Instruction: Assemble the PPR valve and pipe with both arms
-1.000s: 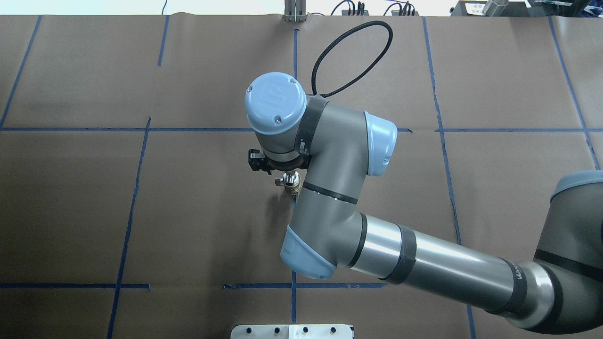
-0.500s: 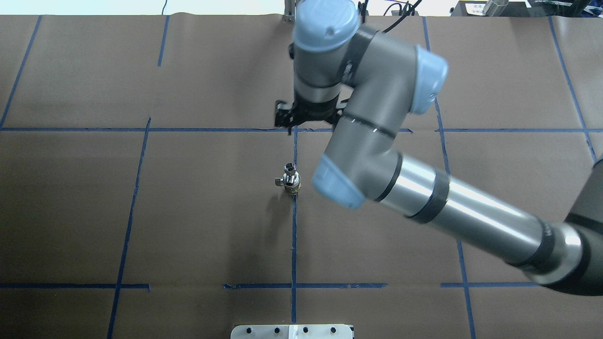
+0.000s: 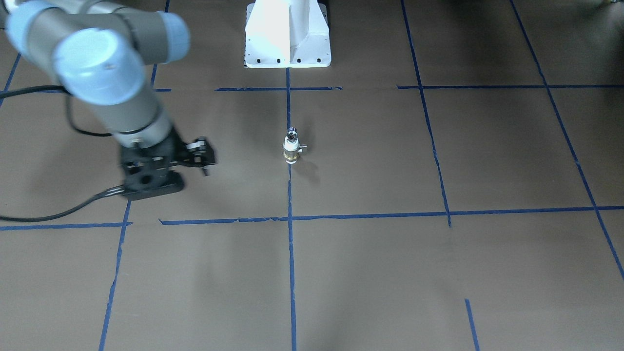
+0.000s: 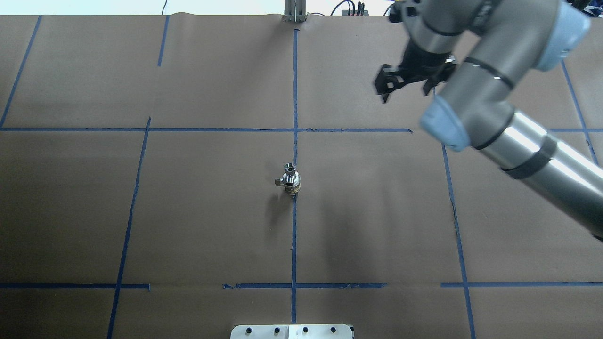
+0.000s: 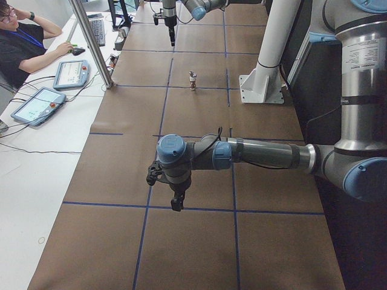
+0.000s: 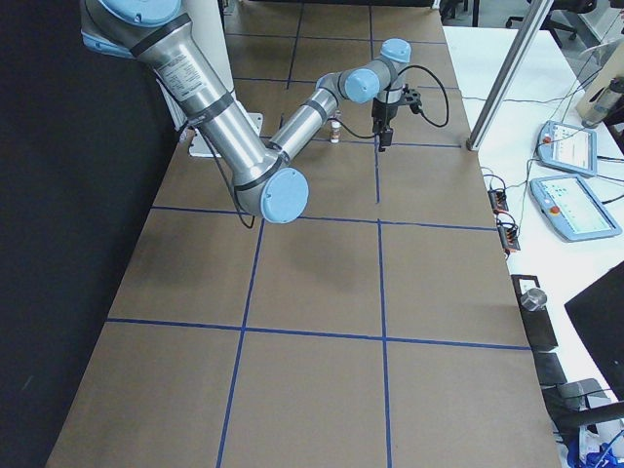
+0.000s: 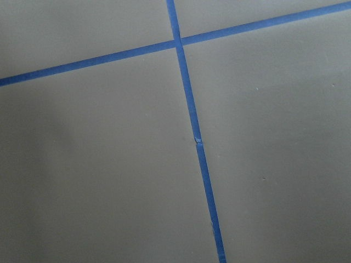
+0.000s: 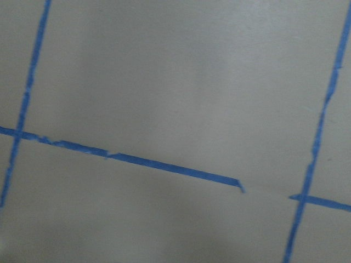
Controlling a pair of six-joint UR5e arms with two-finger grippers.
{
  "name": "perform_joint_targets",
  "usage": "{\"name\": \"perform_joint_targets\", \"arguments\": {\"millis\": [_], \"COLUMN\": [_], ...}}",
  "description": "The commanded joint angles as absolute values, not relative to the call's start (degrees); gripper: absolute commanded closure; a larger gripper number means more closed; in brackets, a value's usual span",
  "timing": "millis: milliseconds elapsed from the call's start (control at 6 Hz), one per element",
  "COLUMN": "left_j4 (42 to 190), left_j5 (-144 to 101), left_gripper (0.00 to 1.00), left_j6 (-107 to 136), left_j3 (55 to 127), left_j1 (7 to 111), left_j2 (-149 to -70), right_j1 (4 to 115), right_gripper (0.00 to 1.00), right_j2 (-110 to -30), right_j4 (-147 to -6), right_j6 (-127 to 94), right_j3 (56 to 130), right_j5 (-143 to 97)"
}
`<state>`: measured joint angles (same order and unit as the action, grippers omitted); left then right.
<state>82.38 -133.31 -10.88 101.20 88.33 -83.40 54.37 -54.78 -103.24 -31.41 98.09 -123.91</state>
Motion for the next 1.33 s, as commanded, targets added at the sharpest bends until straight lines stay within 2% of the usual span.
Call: {"name": "perform_joint_targets", "arguments": {"millis": [0,500,1000,1167], "left_j4": [82.44,82.53,82.53,82.53], "left_j5": [-133.33,-133.24,-133.07,-133.15], "left_gripper": [0.00,0.00,0.00,0.00], "left_j6": [-7.05,-5.97,-5.98,-5.89], "left_j3": [101.25,101.43,101.34,101.34], "left_j1": [88.33,88.33,88.33,88.24], "left_j2": [-83.32,-83.58,-83.58,-83.67], "right_j1": [62.45,80.00,90.08,90.17], "right_gripper": [0.00,0.01,0.00,0.00], "right_j2": [-68.83,-88.09,-102.69,-103.96], "right_j4": [-103.53,-103.01,-100.83,-99.24], "right_j6": [-12.48,17.30,21.80,21.36], "right_j3": [105.08,106.44,106.00,105.91], "right_j5": [-125.68,-130.60,-129.99,-130.16]}}
